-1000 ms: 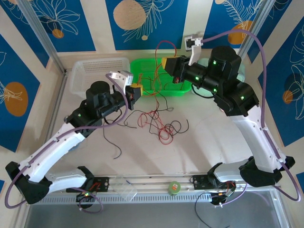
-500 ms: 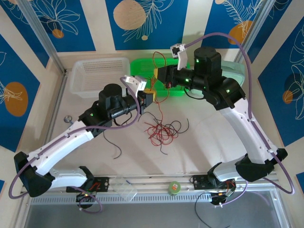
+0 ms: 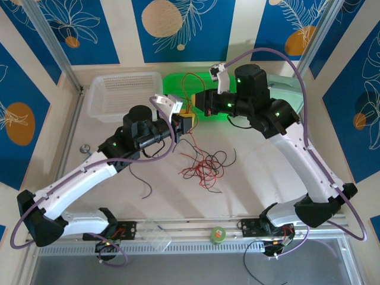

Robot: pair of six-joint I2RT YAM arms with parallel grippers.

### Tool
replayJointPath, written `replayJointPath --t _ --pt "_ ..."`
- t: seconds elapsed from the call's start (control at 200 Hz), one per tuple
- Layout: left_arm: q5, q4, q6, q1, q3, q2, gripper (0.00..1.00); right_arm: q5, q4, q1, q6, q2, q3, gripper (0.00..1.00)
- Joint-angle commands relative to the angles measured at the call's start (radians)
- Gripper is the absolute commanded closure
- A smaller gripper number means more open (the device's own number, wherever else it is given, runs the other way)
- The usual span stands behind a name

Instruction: Untangle the cables

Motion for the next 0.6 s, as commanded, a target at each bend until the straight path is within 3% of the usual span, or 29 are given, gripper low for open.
replayJointPath --t 0.0,0.22,0.31,0.43,0.475,0.595 --pt "-0.039 0.035 0.033 -0.009 -0.013 -0.024 0.80 -0.034 -0.005 0.000 0.019 -0.038 -0.003 1.00" --pt "-0.081 0.072 0.073 -0.009 0.018 0.010 0.80 -0.075 -0.022 0.012 0.049 -0.058 -0.015 1.00" --pt "-0.071 0.078 0.074 -0.009 0.046 0.034 1.00 -0.073 -0.027 0.014 0.052 -0.063 -0.023 1.00" --pt "-0.065 0.113 0.053 -0.012 0.050 0.036 1.00 -0.056 -0.032 0.012 0.046 -0.069 -0.038 1.00" --pt "-0.078 0.119 0.038 -0.012 0.048 0.029 1.00 -0.043 -0.032 0.011 0.038 -0.076 -0.052 0.87" --pt "-0.139 0.058 0.008 -0.012 0.088 0.016 1.00 0.046 -0.006 0.011 0.000 -0.144 -0.171 0.37"
